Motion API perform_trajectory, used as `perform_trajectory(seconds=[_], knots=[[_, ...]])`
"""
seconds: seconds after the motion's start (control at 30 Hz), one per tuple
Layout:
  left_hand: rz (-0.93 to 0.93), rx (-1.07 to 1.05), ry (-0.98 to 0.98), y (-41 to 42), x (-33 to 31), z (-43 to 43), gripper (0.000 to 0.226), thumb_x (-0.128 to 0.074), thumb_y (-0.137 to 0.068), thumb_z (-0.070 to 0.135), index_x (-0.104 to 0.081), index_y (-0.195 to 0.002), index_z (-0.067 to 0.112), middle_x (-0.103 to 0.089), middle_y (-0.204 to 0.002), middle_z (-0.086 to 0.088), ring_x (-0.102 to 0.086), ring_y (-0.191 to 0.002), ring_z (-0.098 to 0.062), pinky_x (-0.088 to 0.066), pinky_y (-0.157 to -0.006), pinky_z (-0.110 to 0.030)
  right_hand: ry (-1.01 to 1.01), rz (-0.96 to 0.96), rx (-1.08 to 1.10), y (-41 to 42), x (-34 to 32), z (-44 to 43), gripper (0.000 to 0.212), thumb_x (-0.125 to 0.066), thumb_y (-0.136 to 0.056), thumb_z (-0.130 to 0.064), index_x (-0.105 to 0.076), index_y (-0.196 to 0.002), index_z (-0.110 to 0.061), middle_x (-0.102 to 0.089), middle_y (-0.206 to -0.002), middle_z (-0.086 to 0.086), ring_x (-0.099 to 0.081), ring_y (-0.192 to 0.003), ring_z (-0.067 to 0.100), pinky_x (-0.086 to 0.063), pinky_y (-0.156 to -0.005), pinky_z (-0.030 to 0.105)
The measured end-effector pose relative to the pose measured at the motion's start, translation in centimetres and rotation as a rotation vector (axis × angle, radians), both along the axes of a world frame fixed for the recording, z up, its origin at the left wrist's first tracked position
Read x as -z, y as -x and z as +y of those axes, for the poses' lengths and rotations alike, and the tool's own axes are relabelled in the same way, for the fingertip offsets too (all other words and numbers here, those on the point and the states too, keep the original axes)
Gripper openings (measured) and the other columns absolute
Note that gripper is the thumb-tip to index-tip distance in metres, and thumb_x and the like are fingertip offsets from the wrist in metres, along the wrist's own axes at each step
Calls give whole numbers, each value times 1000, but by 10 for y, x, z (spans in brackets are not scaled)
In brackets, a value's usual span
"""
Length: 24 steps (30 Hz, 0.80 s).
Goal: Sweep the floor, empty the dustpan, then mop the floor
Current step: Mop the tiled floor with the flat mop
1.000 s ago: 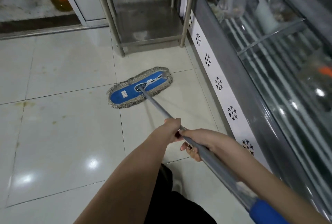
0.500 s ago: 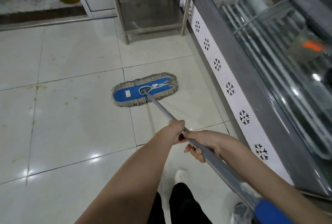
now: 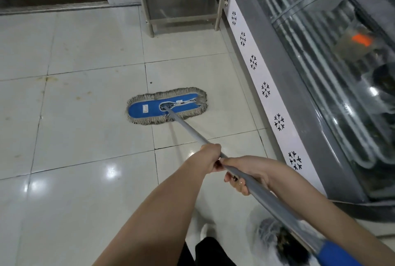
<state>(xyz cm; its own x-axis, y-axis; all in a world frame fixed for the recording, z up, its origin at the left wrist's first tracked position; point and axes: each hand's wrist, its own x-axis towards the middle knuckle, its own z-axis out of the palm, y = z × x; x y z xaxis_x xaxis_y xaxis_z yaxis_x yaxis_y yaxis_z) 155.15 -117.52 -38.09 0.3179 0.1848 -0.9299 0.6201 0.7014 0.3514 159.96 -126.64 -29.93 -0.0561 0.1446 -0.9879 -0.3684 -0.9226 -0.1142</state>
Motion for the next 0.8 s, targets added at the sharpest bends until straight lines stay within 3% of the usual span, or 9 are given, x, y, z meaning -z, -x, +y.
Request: perform_trajectory(seconds=[0.17,0.3,0.47,0.67,0.8], knots=[[15,-24,-16,-4,9,-16,18,-36,-98,12,-41,-82,5,-50,-77,-12,-54,-62,-20,-52,-38,-27,-19,-24,-36,-6,8,-14,55,-41,-95,-56,-47,-74,-5,-40,-38,-1,-36,-24,6,-32,-30,11],[-45,-58,-13,-12,15,0,20,-38,-97,14,-41,-113,2,-49,-80,-12,-55,-64,-21,-52,-37,-26,-17,-31,-41,-18,13,4,59,-42,-95,-55,-53,-76,0,-40,-40,1,-37,-24,7,-33,-30,11],[-93,-138,-2,-28,23,32,29,-40,-98,19,-39,-122,1,-50,-84,-13,-56,-67,-21,-53,-38,-25,-13,-60,-69,-36,15,42,60,-41,-95,-55,-54,-75,1,-37,-45,2,-37,-24,8,-34,-31,10],[-108,-186,-20,-43,30,113,17,-42,-99,19,-42,-104,3,-52,-78,-12,-56,-66,-20,-52,-57,-33,-26,-83,-93,-49,13,124,53,-41,-97,-51,-50,-78,-2,-41,-36,1,-36,-23,7,-32,-31,10],[-94,-247,-18,-54,29,178,16,-43,-100,22,-43,-98,5,-53,-75,-11,-55,-64,-18,-51,-48,-30,1,-89,-125,-61,12,193,57,-42,-95,-53,-51,-74,-2,-38,-45,1,-36,-25,8,-33,-31,12]])
